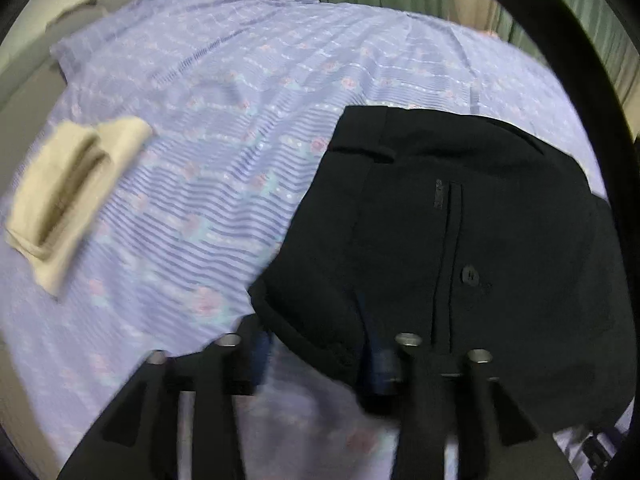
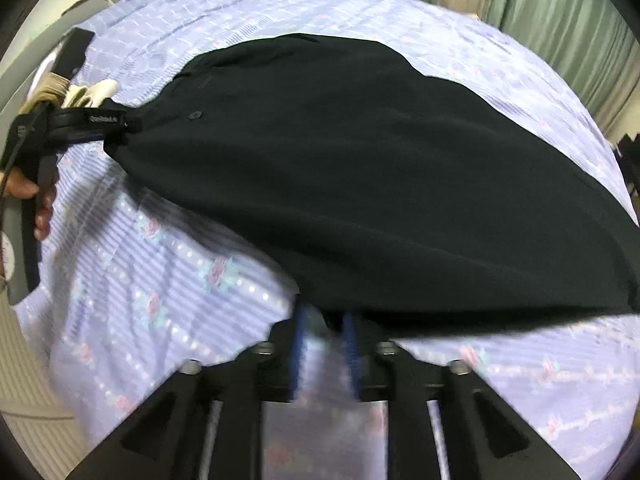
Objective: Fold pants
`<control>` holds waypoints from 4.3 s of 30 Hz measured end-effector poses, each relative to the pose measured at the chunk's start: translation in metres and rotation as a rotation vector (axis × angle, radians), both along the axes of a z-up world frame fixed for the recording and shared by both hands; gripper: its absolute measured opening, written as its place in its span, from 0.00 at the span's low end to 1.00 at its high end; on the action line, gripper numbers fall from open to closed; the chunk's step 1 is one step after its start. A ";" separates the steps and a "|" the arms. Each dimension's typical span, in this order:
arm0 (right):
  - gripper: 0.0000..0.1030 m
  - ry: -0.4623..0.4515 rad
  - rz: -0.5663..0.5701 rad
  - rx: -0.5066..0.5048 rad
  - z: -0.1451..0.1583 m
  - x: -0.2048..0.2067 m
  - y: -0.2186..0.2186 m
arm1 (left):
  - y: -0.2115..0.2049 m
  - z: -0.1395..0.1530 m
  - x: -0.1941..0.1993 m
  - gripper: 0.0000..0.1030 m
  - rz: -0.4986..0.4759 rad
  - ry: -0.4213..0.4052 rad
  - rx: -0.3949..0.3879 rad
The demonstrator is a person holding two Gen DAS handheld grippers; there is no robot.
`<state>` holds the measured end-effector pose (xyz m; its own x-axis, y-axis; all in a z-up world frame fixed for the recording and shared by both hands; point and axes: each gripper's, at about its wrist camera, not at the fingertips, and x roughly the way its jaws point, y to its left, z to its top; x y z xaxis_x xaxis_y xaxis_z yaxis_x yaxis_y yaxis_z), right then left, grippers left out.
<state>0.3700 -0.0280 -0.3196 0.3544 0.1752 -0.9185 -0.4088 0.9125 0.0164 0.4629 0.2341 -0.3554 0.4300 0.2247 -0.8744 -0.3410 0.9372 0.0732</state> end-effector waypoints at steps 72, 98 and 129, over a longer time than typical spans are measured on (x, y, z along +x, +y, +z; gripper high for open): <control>0.54 -0.200 -0.603 0.233 0.014 0.112 -0.621 | -0.629 0.055 -0.005 0.85 -0.560 -0.251 0.060; 0.04 -0.229 -0.520 0.115 0.003 0.151 -0.633 | -0.650 0.039 0.004 0.85 -0.566 -0.177 -0.032; 0.54 -0.153 -0.581 0.250 -0.008 0.106 -0.628 | -0.637 0.044 0.015 0.85 -0.577 -0.218 0.092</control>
<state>0.4760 -0.6559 -0.3274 0.5796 0.1172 -0.8064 0.1359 0.9619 0.2374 0.4776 -0.4026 -0.3115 0.6708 -0.0271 -0.7412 0.2028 0.9680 0.1481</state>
